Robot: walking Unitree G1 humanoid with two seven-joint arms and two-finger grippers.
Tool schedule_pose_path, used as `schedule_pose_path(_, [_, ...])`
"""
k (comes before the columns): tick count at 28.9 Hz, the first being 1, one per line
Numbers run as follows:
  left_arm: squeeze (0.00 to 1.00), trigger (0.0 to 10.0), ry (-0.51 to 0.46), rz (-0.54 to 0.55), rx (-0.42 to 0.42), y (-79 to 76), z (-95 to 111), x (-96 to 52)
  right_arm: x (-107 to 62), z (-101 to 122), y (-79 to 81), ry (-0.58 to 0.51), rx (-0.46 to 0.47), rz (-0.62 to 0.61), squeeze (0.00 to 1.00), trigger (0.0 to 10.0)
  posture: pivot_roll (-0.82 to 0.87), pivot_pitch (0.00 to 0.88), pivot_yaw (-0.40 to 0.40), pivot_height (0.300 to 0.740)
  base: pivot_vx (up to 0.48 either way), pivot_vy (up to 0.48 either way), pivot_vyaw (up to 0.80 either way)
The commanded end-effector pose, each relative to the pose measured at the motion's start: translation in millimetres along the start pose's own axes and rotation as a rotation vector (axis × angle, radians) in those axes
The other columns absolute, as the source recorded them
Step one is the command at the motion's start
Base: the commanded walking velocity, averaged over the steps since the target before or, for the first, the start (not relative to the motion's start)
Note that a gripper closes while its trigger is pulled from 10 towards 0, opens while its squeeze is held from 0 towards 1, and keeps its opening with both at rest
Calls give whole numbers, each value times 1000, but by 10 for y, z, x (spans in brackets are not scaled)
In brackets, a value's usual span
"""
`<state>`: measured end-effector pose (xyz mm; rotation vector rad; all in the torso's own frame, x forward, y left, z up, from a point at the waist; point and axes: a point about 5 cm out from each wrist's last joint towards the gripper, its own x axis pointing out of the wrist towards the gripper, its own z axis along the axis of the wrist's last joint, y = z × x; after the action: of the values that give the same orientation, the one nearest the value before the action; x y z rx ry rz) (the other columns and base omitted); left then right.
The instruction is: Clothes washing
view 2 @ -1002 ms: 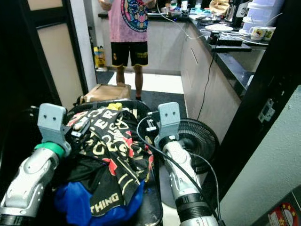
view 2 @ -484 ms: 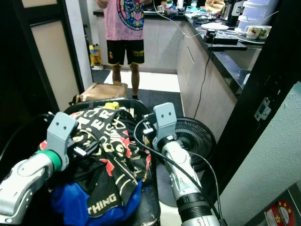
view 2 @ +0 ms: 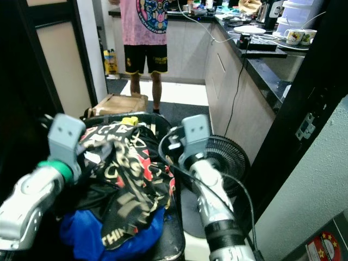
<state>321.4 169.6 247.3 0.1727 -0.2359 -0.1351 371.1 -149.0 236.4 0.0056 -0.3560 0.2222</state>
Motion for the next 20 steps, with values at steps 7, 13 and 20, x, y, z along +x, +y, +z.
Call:
schedule_pose_path(7, [0,10000,9,22,7,78,-138,-25,-199,-281,349,129,142,318,1000,10000,-28,56,21,740,0,0,0])
schedule_pose_path(13, [0,10000,-3,40,35,114,-133,0,-152,-333,603,129,133,337,1000,10000,-19,57,13,740,0,0,0])
schedule_pose_path(20, [0,10000,-77,58,-33,175,-40,-11,-113,-300,611,117,163,349,804,10000,-16,57,11,740,0,0,0])
